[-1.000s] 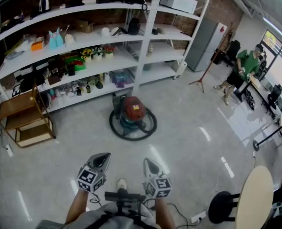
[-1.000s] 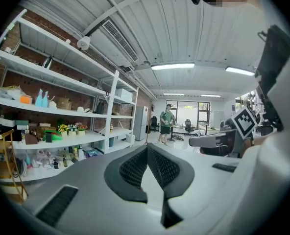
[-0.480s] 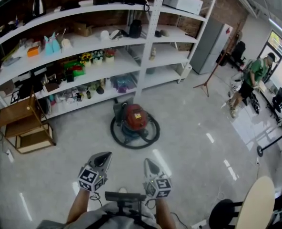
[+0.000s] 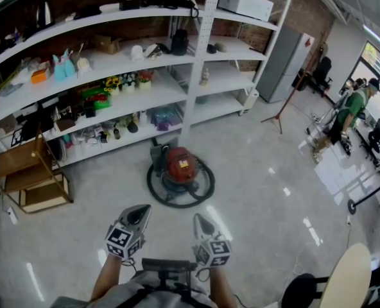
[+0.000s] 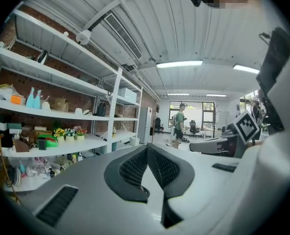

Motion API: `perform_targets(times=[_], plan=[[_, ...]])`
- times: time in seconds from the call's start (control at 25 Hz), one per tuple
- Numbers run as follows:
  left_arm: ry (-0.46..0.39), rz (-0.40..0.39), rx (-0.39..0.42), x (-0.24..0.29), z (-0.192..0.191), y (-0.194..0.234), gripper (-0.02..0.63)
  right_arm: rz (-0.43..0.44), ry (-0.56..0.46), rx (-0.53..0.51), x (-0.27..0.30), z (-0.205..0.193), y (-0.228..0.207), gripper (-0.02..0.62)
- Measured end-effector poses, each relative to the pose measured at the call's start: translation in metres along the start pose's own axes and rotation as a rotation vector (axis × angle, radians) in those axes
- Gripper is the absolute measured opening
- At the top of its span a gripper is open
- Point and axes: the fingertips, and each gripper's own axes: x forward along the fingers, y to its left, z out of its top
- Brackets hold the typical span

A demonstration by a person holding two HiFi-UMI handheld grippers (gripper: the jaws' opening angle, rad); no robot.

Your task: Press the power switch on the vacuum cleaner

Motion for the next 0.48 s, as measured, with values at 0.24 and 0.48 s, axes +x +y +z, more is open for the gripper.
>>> perform_targets(times=[0.24, 0.48], plan=[[0.005, 0.001, -0.002, 0.019, 0.003, 0.002, 0.006, -0.001, 0.004, 0.005, 0.011, 0.003, -0.016, 0.012], [0.014, 0.009, 0.008, 0.029, -0.002, 0.008, 0.006, 0.0, -0.004, 0.018, 0.02, 0.004, -0.026, 0.012]])
